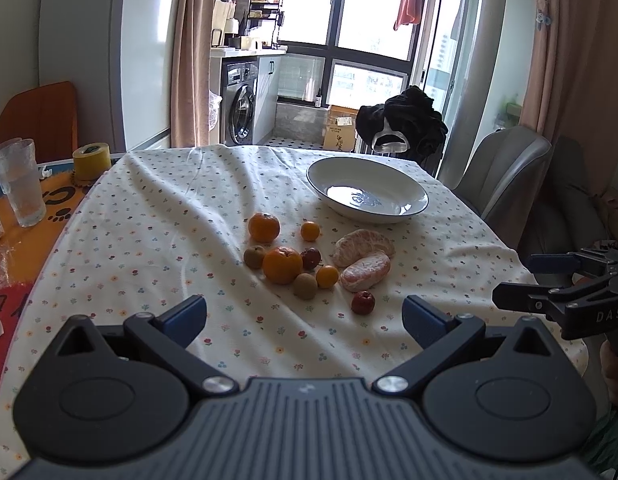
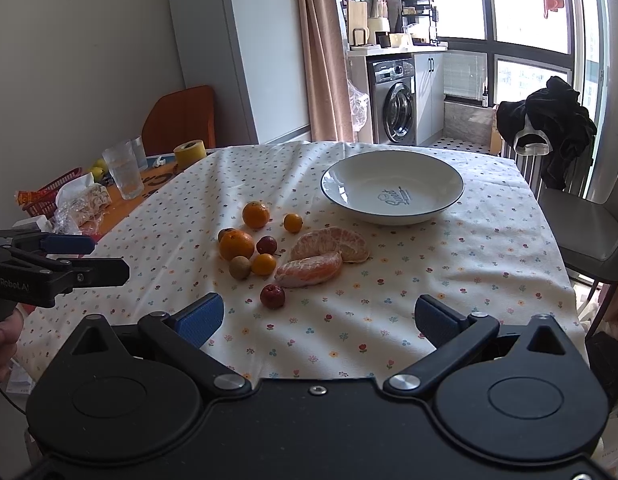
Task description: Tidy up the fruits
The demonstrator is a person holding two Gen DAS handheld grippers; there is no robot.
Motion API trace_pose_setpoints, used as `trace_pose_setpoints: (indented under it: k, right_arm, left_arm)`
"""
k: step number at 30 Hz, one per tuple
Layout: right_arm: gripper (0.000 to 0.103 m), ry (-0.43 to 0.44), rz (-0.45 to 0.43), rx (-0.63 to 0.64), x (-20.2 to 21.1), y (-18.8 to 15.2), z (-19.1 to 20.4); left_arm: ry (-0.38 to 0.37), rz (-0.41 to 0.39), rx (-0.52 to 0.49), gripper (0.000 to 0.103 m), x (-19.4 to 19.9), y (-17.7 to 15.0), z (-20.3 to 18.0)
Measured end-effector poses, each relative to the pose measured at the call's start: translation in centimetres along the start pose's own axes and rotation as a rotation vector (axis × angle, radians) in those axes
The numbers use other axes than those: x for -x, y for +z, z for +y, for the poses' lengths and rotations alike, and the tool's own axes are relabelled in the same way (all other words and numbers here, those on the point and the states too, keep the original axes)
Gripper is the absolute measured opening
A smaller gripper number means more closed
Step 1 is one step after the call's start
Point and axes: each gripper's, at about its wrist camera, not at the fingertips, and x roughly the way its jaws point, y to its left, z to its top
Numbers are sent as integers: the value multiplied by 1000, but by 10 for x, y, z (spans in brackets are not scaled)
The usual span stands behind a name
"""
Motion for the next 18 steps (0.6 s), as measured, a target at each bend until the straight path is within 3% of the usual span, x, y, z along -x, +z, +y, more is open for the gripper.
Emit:
trace_pose_setpoints:
  k: [18]
  right_arm:
    - [103,-4,-7,3,2,2,0]
  left_arm:
    - [3,-10,1,103,1,2,2]
